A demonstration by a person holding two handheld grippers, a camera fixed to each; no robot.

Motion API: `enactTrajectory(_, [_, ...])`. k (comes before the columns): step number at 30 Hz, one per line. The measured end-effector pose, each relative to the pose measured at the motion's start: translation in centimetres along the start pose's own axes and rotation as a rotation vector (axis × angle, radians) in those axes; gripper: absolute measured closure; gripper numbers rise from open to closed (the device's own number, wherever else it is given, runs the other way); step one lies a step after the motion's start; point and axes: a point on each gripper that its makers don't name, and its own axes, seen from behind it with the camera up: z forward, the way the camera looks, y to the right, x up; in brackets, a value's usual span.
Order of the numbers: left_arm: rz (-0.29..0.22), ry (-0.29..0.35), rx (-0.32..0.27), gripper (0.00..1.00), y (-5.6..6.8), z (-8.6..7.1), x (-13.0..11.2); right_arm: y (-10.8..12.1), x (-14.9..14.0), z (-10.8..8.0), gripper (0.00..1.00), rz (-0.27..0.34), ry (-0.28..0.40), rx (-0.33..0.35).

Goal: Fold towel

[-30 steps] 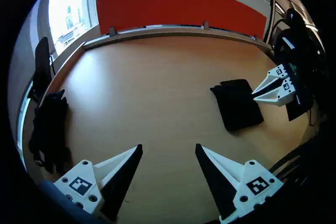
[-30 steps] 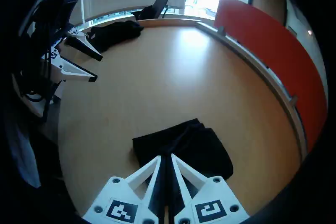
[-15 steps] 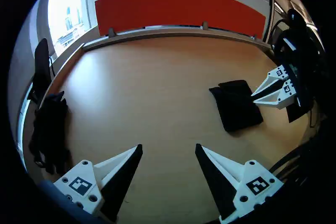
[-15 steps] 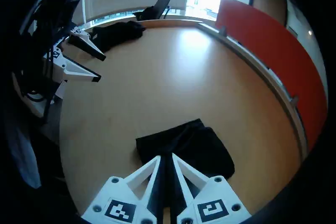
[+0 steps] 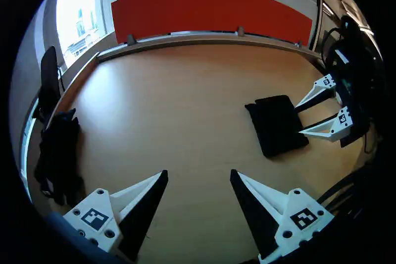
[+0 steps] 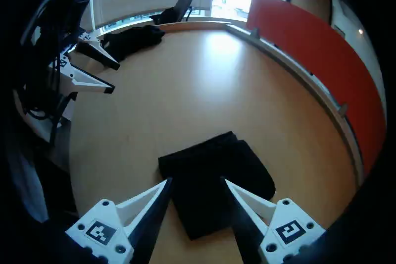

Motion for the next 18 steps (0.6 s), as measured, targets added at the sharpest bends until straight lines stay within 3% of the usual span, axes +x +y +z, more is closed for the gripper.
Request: enactTrajectory(18, [0.006, 0.000, -0.008, 0.07, 0.5, 0.1, 0.0, -0.1, -6.4, -1.6, 0.29, 0.088, -0.077, -0.037])
